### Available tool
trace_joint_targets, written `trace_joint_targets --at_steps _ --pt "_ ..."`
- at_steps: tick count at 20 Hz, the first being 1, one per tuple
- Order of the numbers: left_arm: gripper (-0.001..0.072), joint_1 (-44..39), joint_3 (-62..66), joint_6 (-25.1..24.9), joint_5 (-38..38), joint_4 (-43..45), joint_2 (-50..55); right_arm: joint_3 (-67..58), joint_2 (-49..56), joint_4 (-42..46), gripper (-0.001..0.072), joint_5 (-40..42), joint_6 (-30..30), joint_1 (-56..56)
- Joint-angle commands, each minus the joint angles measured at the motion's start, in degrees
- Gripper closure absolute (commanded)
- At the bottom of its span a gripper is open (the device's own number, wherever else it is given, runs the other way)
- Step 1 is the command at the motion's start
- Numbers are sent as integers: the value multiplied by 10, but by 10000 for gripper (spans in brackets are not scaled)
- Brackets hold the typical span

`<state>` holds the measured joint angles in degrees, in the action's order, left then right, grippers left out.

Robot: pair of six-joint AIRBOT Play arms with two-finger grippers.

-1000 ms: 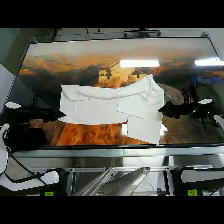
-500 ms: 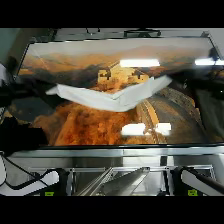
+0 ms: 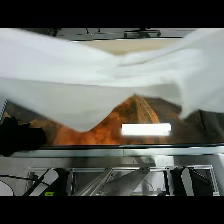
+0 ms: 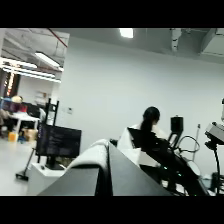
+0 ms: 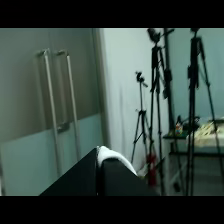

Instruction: Fold the shirts.

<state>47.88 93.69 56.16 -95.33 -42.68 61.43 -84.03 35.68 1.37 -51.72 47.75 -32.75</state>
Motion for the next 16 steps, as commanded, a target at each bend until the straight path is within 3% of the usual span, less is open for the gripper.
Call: trace_joint_targets --at_steps 1,5,9,11,16 --pt "684 102 -9 18 18 -50 -28 -11 -26 -2 692 44 -15 -23" --pt "683 79 -75 17 -2 -43 -20 -11 19 -1 692 -20 -7 -23" --pt "685 -56 -110 4 -24 123 13 -7 106 2 694 -166 11 35" --pt "686 -131 -112 -7 -25 177 37 0 137 34 696 -180 27 77" --pt "689 -236 -111 -46 -29 174 41 2 117 147 696 -170 35 132"
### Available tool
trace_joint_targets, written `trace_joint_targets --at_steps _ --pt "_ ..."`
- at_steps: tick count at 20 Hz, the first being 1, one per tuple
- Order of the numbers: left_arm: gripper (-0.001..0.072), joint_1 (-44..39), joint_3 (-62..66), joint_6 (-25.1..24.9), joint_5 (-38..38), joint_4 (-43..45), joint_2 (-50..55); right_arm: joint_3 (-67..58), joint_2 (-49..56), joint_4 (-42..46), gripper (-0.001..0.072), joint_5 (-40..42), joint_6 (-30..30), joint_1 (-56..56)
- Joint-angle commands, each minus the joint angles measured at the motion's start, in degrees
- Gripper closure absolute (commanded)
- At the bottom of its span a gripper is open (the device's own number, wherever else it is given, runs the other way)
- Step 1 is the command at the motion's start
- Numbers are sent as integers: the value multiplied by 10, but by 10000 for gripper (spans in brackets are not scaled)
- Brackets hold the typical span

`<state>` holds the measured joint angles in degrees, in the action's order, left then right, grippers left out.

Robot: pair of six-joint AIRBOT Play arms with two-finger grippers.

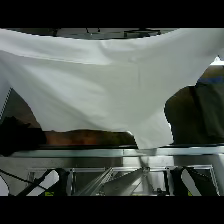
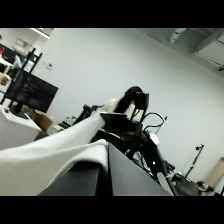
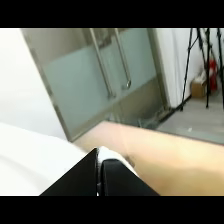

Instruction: Fold the shirts.

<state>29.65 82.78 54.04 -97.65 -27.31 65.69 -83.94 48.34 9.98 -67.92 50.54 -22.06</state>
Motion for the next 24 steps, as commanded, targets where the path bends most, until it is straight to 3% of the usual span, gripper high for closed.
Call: trace_joint_targets --at_steps 1,5,10,12,14,19,24 --pt "688 -54 -2 -26 -7 11 -19 1 -33 82 696 4 7 19" --pt "684 -22 -2 0 -40 -105 -112 1 -137 98 695 37 7 -37" --pt "682 79 -2 26 -9 -95 -184 1 -160 97 694 101 -22 -50" --pt "681 130 -2 31 20 -37 -164 1 -118 72 694 109 -37 -47" --pt "681 121 -2 30 75 88 -120 1 -45 47 694 110 -65 -17" --pt "681 -39 -2 -2 154 331 83 1 195 104 695 156 -94 113" --pt "687 -88 18 -27 169 364 360 1 426 95 694 201 -94 127"
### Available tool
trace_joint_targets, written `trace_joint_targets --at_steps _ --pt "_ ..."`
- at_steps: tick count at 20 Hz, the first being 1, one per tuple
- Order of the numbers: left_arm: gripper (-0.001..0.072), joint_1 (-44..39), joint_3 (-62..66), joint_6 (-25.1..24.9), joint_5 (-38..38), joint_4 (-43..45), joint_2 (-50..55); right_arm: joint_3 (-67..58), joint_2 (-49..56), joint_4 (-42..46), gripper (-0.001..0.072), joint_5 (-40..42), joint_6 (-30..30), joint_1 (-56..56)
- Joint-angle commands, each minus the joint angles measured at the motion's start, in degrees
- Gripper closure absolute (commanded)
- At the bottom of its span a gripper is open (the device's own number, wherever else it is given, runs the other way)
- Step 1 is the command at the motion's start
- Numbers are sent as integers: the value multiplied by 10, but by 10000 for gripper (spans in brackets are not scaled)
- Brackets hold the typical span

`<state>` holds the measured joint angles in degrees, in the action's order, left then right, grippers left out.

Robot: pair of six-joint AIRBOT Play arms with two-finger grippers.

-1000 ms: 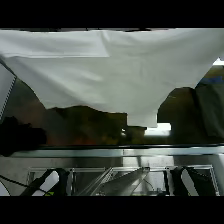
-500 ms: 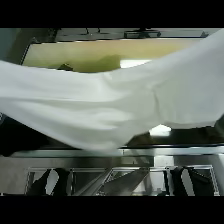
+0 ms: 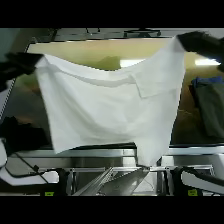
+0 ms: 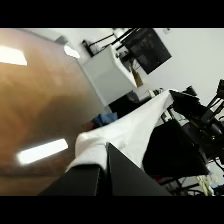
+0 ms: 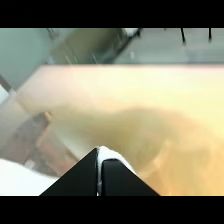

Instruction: Fold the shirts.

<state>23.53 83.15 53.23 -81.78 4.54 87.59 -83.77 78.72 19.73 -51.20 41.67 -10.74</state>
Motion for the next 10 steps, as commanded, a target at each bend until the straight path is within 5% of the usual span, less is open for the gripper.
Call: trace_joint_targets --at_steps 1,7,10 --pt "688 -27 35 -18 6 45 196 -1 160 -21 695 52 -5 12" --pt "695 -15 178 28 -3 46 371 -3 282 -141 695 60 -5 -19" --pt "697 -12 252 75 -5 90 396 -3 288 -127 695 -19 -2 -53"
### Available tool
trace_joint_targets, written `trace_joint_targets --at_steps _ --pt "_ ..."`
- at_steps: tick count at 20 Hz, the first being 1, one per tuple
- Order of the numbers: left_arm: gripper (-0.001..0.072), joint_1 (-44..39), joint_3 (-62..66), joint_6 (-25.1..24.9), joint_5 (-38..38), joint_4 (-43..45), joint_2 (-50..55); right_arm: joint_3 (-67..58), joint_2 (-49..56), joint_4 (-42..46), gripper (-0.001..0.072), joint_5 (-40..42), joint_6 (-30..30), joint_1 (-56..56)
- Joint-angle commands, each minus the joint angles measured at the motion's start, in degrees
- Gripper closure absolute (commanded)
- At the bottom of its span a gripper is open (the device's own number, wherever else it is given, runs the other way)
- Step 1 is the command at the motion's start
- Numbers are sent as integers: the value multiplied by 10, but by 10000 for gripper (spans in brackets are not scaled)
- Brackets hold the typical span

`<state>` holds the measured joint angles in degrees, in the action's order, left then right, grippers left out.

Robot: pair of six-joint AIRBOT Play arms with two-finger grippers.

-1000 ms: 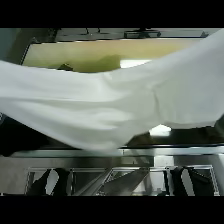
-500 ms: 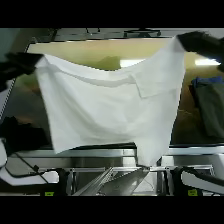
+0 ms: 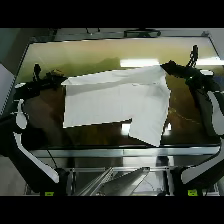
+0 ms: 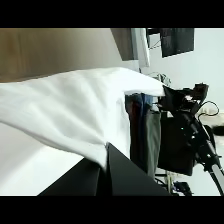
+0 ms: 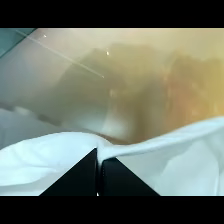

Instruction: Fold the shirts.

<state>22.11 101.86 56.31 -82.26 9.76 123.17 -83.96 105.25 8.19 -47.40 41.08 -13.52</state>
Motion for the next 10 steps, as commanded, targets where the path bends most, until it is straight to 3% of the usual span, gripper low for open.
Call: trace_joint_targets --at_steps 1,5,10 --pt "697 2 86 59 6 88 40 0 23 2 695 -85 12 -41" --pt "695 -19 143 81 25 233 40 2 24 127 695 -118 58 -67" --pt "695 -58 144 42 54 290 40 2 54 147 695 -87 39 -40"
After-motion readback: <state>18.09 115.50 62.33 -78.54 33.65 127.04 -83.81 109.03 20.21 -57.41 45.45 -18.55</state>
